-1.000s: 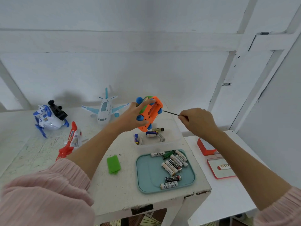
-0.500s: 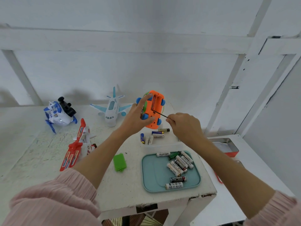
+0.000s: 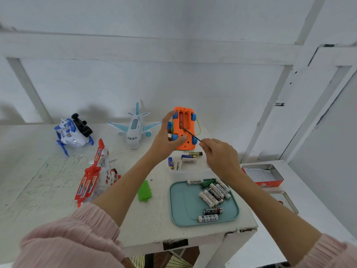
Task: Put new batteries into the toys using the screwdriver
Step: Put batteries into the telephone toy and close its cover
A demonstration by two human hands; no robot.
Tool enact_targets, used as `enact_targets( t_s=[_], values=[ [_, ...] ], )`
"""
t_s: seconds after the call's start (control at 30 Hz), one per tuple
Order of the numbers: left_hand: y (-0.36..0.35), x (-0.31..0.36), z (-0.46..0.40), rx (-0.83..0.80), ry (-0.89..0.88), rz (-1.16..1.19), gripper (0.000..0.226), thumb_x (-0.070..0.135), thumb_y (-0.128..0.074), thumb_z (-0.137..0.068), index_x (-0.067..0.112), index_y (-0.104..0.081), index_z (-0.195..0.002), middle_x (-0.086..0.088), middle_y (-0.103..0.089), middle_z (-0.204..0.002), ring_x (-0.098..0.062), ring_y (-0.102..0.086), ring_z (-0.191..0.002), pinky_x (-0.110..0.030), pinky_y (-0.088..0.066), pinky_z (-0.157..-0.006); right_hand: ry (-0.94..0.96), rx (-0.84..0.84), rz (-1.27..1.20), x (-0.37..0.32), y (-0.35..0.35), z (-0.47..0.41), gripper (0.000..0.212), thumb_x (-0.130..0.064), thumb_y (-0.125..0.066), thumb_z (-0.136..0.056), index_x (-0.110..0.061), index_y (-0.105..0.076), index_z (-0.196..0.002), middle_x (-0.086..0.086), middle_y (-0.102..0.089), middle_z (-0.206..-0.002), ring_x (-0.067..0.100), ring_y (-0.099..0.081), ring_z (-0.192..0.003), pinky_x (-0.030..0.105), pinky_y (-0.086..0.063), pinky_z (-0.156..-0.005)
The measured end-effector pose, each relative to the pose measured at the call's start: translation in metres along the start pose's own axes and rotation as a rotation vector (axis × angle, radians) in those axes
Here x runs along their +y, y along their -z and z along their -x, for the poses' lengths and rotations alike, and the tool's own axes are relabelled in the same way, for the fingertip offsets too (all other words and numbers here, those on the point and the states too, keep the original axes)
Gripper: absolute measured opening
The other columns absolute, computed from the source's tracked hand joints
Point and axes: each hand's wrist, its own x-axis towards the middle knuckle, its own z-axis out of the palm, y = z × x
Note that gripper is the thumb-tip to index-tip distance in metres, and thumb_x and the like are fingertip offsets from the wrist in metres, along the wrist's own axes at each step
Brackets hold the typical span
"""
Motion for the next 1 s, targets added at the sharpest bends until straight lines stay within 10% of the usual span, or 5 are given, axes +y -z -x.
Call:
enact_targets(
  t_s=[0.3, 1.0],
  values=[
    [0.018, -0.010, 0.004, -0.177, -0.087, -0.358, 0.074, 0.017, -0.062, -0.088, 0.062, -0.017, -0.126, -0.004, -0.035, -0.129, -0.026, -0.056, -0.105, -0.040, -0.055, -0.084, 0.012, -0.107, 0.107, 0.013, 0.026, -0.030, 0.032, -0.031, -0.038, -0.098, -0.015, -0.065, -0.103, 0.003, -0.066, -0.088, 0.026, -0.058, -0.081, 0.030, -0.040, -0.064],
    [0.002, -0.008, -0.020, -0.357, -0.149, -0.885, 0.067, 0.022, -0.058, -0.089, 0.045, -0.021, -0.140, -0.017, -0.035, -0.123, -0.034, -0.044, -0.100, -0.043, -0.043, -0.088, 0.115, -0.422, 0.347, 0.044, 0.024, -0.055, 0.036, -0.035, -0.032, -0.100, -0.021, -0.064, -0.106, 0.002, -0.066, -0.095, 0.022, -0.059, -0.085, 0.026, -0.036, -0.062]
  ],
)
